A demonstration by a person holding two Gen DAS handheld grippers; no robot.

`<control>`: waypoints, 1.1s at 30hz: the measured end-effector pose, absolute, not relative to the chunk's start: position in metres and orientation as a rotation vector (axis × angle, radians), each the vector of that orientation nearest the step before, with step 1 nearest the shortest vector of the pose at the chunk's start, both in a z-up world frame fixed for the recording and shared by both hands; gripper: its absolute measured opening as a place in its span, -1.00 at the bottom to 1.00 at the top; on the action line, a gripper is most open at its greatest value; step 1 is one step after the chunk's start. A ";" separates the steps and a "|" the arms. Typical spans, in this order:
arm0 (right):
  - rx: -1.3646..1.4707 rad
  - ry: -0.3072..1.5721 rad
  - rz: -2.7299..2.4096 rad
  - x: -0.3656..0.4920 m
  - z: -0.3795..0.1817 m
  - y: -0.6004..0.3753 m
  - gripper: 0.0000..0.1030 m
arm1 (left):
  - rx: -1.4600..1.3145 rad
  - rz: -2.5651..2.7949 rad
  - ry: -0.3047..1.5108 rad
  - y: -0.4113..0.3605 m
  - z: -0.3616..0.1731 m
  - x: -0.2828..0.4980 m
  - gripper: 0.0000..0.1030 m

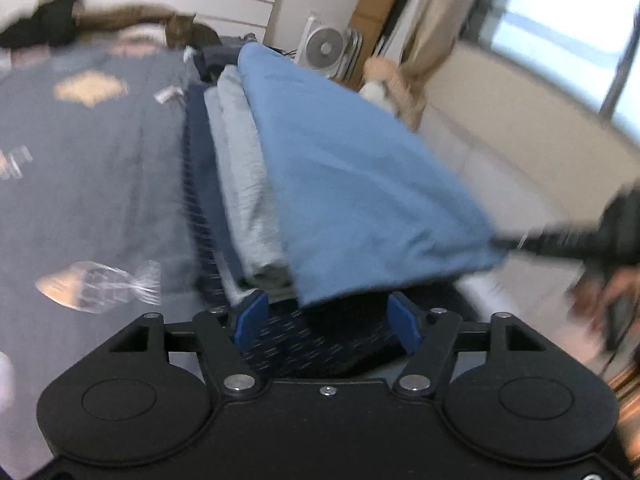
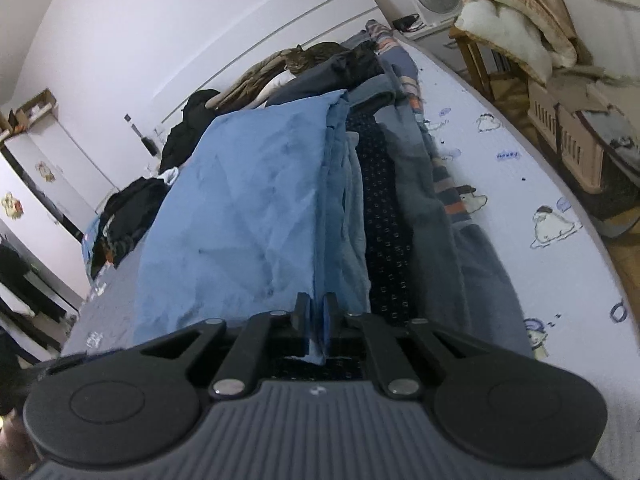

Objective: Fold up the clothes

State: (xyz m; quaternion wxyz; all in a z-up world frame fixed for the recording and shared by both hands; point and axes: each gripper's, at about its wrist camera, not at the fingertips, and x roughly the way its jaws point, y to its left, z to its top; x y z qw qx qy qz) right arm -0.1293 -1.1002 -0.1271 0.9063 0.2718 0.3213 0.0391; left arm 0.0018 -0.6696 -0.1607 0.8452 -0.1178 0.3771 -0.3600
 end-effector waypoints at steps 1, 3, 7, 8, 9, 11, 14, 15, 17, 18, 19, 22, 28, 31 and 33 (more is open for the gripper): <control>0.554 0.666 0.080 -0.130 -0.126 -1.100 -0.89 | -0.343 -0.785 0.812 -0.664 -0.166 0.009 0.24; 0.557 0.665 0.084 -0.130 -0.126 -1.101 -0.89 | -0.480 -0.803 0.856 -0.655 -0.179 0.023 0.24; 0.572 0.673 0.082 -0.127 -0.129 -1.104 -0.89 | -0.663 -0.846 0.918 -0.645 -0.205 0.042 -0.05; 0.572 0.676 0.081 -0.126 -0.131 -1.104 -0.89 | -0.697 -0.859 0.933 -0.645 -0.210 0.046 -0.08; 0.573 0.678 0.079 -0.125 -0.132 -1.103 -0.89 | -0.716 -0.872 0.946 -0.645 -0.214 0.048 -0.08; 0.578 0.681 0.077 -0.124 -0.133 -1.103 -0.89 | -0.709 -0.887 0.965 -0.647 -0.218 0.051 -0.11; 0.585 0.681 0.075 -0.122 -0.135 -1.104 -0.89 | -0.704 -0.887 0.965 -0.649 -0.221 0.053 -0.56; 0.588 0.681 0.075 -0.122 -0.135 -1.105 -0.89 | -0.706 -0.886 0.955 -0.649 -0.221 0.053 -0.67; 0.582 0.680 0.079 -0.122 -0.135 -1.104 -0.89 | -0.700 -0.883 0.935 -0.648 -0.219 0.051 -0.84; 0.577 0.679 0.082 -0.122 -0.135 -1.103 -0.89 | -0.690 -0.881 0.925 -0.648 -0.217 0.049 -0.85; 0.575 0.679 0.083 -0.122 -0.135 -1.103 -0.89 | -0.674 -0.880 0.915 -0.648 -0.213 0.046 -0.87; 0.573 0.679 0.081 -0.121 -0.135 -1.101 -0.89 | -0.627 -0.892 0.876 -0.647 -0.196 0.037 -0.89; 0.598 0.647 0.111 -0.126 -0.129 -1.092 -0.92 | -0.530 -0.910 0.794 -0.637 -0.155 0.033 -0.90; 0.586 0.658 0.113 -0.123 -0.130 -1.085 -0.92 | -0.468 -0.861 0.840 -0.642 -0.159 0.039 -0.89; 0.566 0.680 0.092 -0.121 -0.132 -1.083 -0.91 | -0.456 -0.813 0.939 -0.647 -0.173 0.045 -0.86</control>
